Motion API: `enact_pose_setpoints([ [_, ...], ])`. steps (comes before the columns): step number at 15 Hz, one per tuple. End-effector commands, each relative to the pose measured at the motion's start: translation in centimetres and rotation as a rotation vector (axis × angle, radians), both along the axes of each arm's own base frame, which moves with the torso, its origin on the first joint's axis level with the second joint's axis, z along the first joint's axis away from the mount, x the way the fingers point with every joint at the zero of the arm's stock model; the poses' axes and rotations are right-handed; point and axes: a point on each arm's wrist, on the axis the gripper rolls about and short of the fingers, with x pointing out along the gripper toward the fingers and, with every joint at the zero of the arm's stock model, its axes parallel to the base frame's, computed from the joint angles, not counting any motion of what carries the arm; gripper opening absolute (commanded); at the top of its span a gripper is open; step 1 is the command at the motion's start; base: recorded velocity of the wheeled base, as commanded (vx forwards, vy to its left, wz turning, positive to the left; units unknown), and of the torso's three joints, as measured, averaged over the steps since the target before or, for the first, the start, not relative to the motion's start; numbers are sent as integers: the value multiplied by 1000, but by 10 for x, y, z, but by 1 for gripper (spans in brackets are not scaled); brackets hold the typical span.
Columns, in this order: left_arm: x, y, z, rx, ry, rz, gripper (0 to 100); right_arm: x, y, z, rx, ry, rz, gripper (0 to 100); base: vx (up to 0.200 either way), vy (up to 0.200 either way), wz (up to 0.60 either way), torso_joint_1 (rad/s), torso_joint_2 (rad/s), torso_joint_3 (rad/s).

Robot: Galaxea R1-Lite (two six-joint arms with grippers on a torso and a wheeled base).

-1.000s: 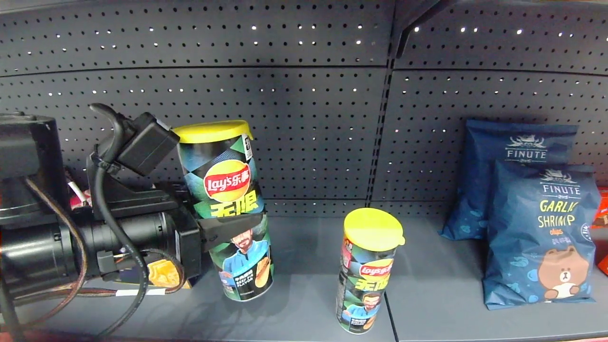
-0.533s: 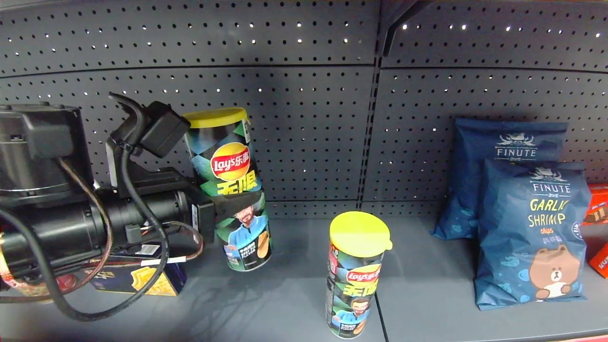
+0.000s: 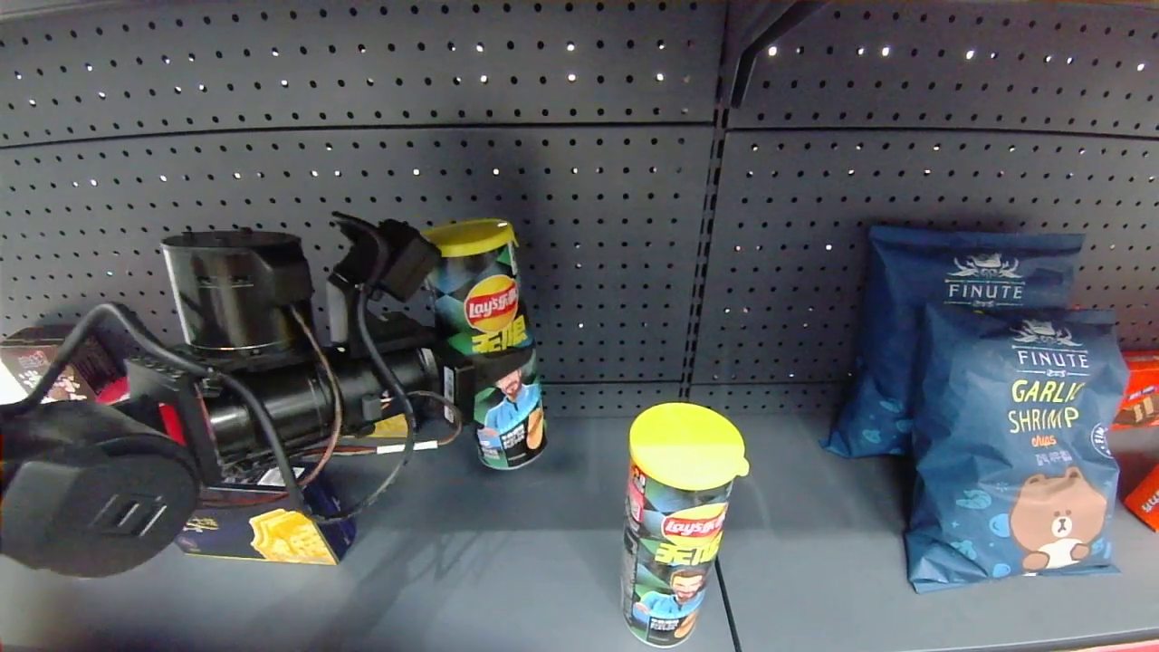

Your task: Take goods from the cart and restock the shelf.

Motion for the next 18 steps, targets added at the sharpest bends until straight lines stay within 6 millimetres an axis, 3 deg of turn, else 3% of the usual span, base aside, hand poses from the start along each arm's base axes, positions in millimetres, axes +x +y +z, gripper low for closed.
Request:
enact_pose_setpoints([
  [1, 21, -9, -23, -1, 40, -87, 0, 0, 0, 0, -1, 3, 1, 100, 0, 0, 0, 0, 0, 0],
  [5, 48, -24, -30, -31, -7, -155, 0, 0, 0, 0, 1, 4, 2, 100, 0, 0, 0, 0, 0, 0],
  [14, 74, -36, -59, 30, -50, -366, 0, 0, 1, 0, 13, 5, 21, 100, 0, 0, 0, 0, 0, 0],
  [18, 92, -46, -60, 24, -82, -395, 0, 0, 1, 0, 25, 3, 24, 100, 0, 0, 0, 0, 0, 0],
])
